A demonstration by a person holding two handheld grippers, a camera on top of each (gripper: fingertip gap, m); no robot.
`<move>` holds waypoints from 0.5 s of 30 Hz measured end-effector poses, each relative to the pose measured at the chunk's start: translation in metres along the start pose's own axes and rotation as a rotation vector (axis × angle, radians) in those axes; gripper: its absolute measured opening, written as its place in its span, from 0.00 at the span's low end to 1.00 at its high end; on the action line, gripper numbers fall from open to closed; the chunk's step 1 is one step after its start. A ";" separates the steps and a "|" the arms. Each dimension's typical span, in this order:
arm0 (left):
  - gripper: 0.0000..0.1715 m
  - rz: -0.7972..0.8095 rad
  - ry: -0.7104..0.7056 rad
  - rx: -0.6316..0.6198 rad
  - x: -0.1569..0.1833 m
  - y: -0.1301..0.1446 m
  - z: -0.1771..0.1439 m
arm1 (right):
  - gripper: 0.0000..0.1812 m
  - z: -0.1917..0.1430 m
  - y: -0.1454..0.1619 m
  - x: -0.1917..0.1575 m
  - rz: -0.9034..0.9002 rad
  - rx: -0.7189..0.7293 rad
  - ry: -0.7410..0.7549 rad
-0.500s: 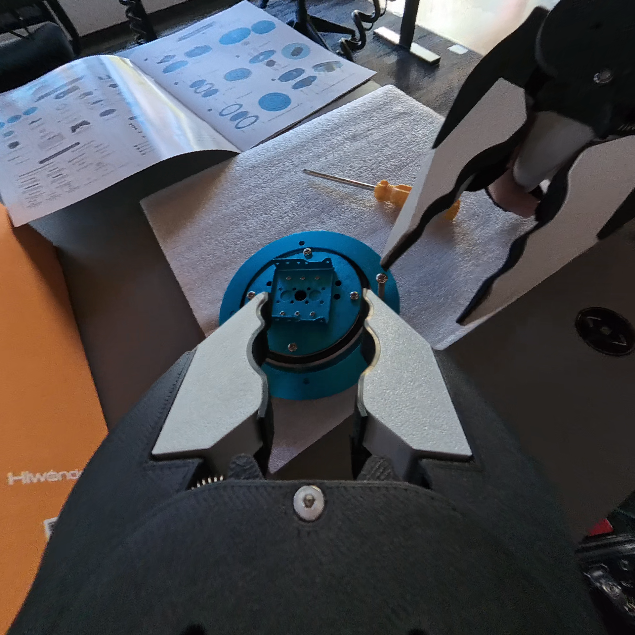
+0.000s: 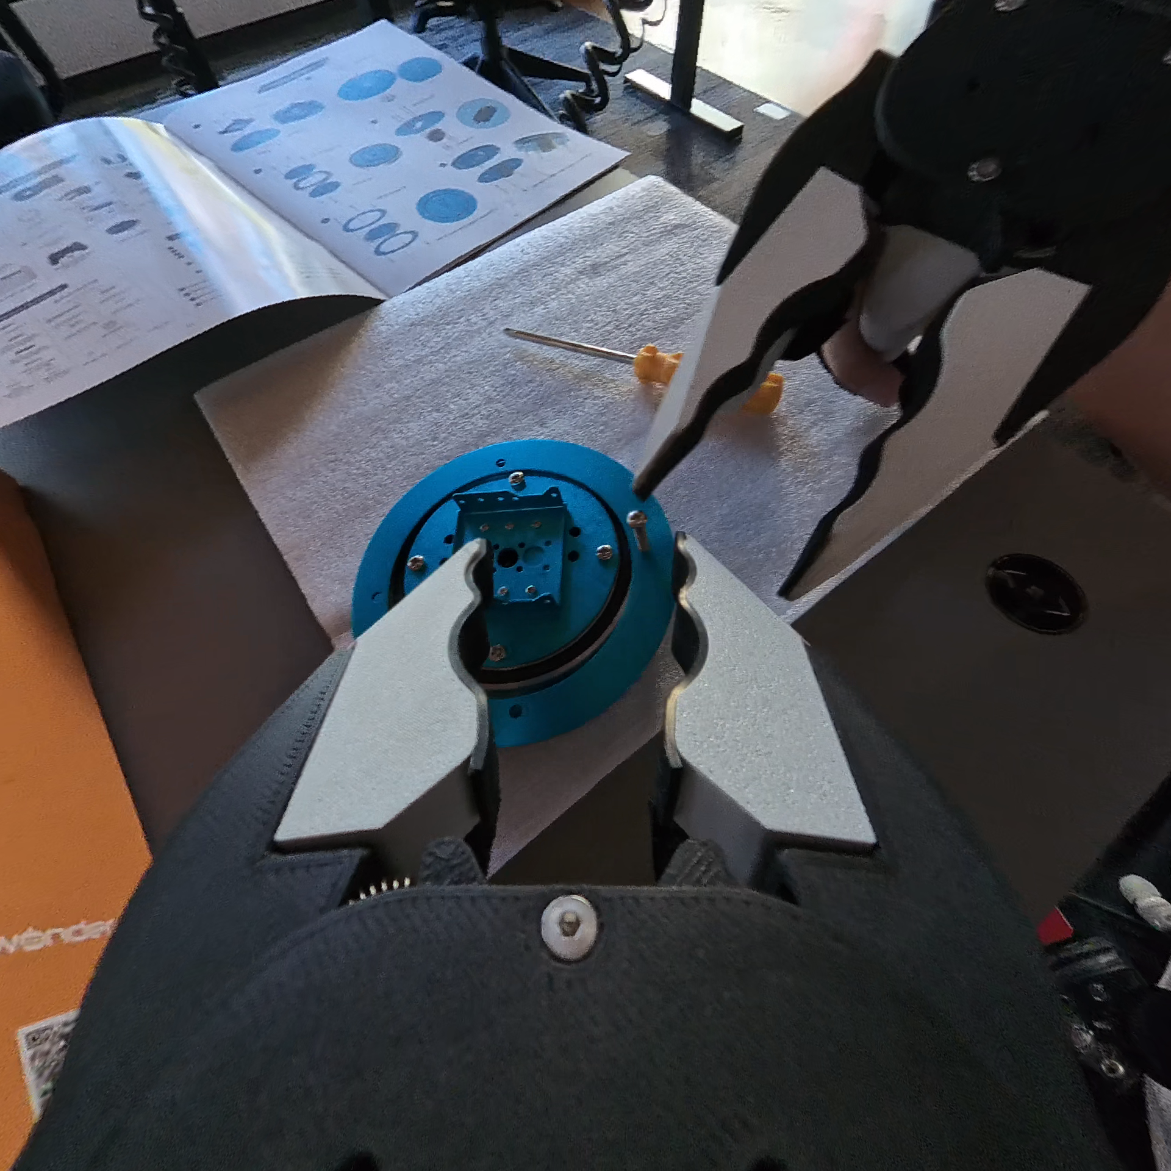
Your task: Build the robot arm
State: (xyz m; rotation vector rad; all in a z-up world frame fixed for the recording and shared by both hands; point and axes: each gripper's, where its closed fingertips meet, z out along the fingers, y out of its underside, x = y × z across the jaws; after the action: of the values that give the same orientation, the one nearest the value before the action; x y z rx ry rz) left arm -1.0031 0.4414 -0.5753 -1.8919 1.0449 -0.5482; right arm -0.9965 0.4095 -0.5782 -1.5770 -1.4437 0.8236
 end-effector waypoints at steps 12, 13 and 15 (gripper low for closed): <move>0.31 -0.012 0.008 0.008 -0.004 0.000 0.000 | 0.24 -0.002 0.000 -0.002 -0.009 -0.001 -0.019; 0.31 -0.013 0.015 0.013 -0.003 -0.001 -0.001 | 0.25 -0.003 -0.001 0.000 -0.002 0.009 -0.013; 0.31 -0.014 0.026 0.018 -0.001 -0.003 0.001 | 0.27 -0.001 -0.004 0.001 0.003 0.018 -0.015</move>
State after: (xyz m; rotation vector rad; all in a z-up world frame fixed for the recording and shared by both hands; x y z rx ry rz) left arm -1.0012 0.4435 -0.5734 -1.8821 1.0408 -0.5899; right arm -0.9974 0.4108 -0.5743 -1.5634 -1.4414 0.8494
